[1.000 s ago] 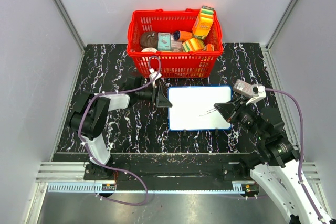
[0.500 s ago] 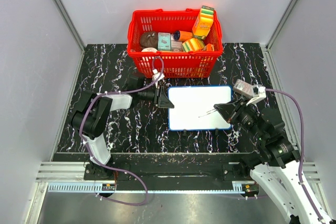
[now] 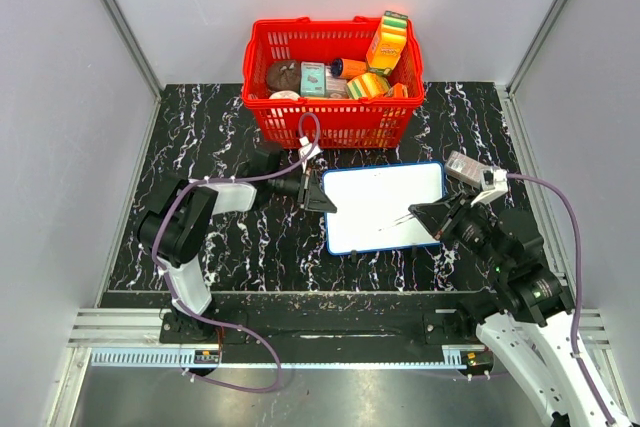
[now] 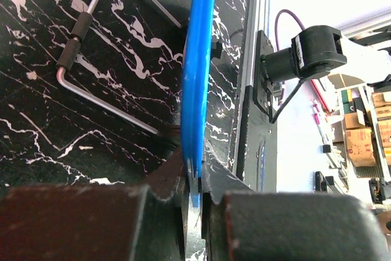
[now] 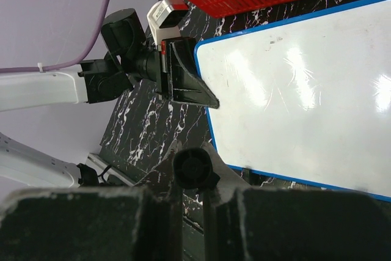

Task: Write a sentence on the whiteboard
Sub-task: Adjust the whiteboard at the center of the board, then hold the whiteboard at the center of the board.

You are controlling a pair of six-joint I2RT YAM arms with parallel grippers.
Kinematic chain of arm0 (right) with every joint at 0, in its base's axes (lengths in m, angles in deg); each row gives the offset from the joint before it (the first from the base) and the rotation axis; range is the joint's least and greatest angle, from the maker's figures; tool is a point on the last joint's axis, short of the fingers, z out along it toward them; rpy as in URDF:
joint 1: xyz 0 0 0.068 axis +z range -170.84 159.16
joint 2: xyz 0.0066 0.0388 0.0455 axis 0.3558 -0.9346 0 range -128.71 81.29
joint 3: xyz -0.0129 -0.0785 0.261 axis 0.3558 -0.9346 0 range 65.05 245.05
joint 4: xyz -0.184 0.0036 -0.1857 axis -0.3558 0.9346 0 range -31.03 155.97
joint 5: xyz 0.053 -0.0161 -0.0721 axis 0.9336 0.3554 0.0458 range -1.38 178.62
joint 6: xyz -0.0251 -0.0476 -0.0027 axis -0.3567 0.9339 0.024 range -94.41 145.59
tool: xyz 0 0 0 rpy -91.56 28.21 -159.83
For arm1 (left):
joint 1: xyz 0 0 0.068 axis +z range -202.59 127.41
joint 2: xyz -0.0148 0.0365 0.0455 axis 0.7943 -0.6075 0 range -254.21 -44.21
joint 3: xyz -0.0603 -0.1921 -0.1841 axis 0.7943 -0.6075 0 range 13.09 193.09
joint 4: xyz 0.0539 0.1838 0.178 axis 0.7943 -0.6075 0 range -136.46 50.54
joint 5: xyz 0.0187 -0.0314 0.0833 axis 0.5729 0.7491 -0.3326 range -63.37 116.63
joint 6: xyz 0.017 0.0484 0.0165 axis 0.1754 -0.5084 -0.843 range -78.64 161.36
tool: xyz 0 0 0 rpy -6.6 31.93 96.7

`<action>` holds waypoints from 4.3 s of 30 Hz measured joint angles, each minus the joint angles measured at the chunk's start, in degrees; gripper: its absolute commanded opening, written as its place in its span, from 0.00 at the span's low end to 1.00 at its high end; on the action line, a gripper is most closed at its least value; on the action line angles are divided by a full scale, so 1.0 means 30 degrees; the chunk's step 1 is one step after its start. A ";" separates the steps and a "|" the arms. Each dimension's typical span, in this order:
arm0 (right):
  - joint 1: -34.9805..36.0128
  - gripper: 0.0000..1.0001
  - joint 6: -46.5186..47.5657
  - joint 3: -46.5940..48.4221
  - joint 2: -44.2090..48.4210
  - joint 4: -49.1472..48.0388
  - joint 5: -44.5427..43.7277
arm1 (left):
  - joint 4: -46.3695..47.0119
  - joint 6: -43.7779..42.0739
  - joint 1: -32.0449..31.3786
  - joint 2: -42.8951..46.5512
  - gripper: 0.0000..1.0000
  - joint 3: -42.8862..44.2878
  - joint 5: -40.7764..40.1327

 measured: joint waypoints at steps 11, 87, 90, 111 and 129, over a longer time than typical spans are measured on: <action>0.0000 0.00 0.0197 -0.0080 -0.1443 -0.0102 0.0022 | -0.1217 -0.0743 -0.0007 0.0066 0.40 -0.0146 -0.0889; 0.0124 0.00 0.3432 0.0627 -0.5719 -0.2674 -0.0670 | 0.4211 -0.0073 0.0925 0.6615 0.99 -0.5005 -1.2458; 0.0794 0.00 0.3417 0.1239 -0.6790 -0.2725 -0.1348 | 0.4335 -0.0036 0.0925 0.6608 0.99 -0.5005 -1.2182; 0.4889 0.00 0.3330 0.2390 -0.8939 -0.5399 -0.4699 | 0.4408 0.0729 0.0962 0.4867 0.99 -0.4393 -0.9326; 0.4889 0.00 0.2900 0.1632 -0.8094 -0.5435 -0.4663 | 0.4619 0.1763 0.0423 0.2477 0.95 -0.2572 -0.6717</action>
